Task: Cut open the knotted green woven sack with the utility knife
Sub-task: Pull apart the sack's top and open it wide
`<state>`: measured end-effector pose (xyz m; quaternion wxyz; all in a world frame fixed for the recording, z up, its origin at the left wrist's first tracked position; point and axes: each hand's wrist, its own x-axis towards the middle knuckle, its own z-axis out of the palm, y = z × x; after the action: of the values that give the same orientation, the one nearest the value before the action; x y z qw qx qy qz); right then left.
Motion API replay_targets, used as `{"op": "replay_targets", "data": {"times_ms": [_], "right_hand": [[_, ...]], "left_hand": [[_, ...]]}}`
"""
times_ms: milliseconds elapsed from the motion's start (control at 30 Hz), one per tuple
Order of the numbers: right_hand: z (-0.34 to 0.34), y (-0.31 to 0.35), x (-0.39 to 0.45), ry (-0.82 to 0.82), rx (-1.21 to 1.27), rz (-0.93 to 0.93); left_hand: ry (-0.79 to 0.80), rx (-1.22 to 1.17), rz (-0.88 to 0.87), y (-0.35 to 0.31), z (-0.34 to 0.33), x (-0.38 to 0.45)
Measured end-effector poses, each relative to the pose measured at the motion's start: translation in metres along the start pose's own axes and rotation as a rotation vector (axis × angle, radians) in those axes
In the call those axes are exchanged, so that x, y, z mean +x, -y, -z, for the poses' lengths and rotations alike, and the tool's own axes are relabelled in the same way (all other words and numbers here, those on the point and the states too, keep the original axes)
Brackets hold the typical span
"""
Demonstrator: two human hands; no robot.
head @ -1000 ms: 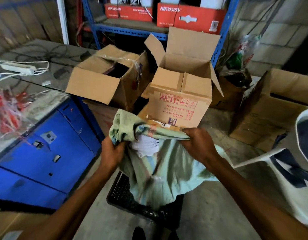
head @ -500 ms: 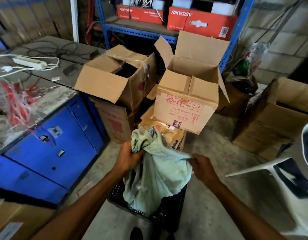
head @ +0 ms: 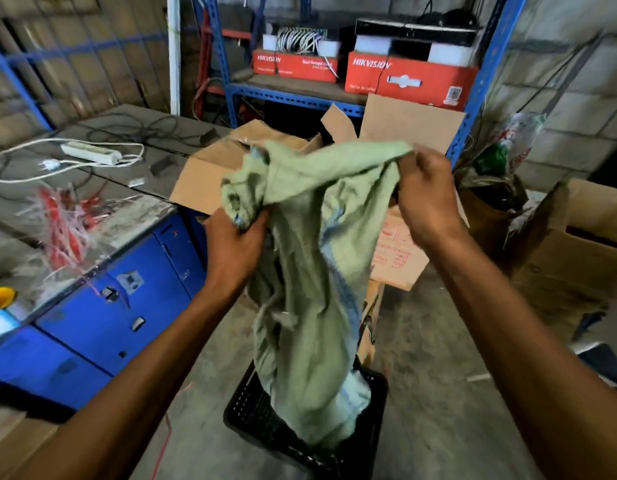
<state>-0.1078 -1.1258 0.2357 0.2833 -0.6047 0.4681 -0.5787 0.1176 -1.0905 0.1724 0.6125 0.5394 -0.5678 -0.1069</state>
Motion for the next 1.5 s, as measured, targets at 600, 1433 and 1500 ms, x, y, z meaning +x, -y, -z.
{"op": "replay_targets", "data": {"times_ms": [600, 1433, 1500], "right_hand": [[0.003, 0.004, -0.021, 0.198, -0.049, -0.155], [-0.035, 0.059, -0.004, 0.156, 0.257, -0.151], [-0.048, 0.072, -0.004, 0.332, 0.228, -0.086]], "left_hand": [[0.163, 0.057, 0.153, -0.017, 0.001, -0.001], [0.473, -0.215, 0.297, -0.06, -0.01, -0.033], [0.296, -0.324, 0.313, -0.057, -0.027, -0.034]]}}
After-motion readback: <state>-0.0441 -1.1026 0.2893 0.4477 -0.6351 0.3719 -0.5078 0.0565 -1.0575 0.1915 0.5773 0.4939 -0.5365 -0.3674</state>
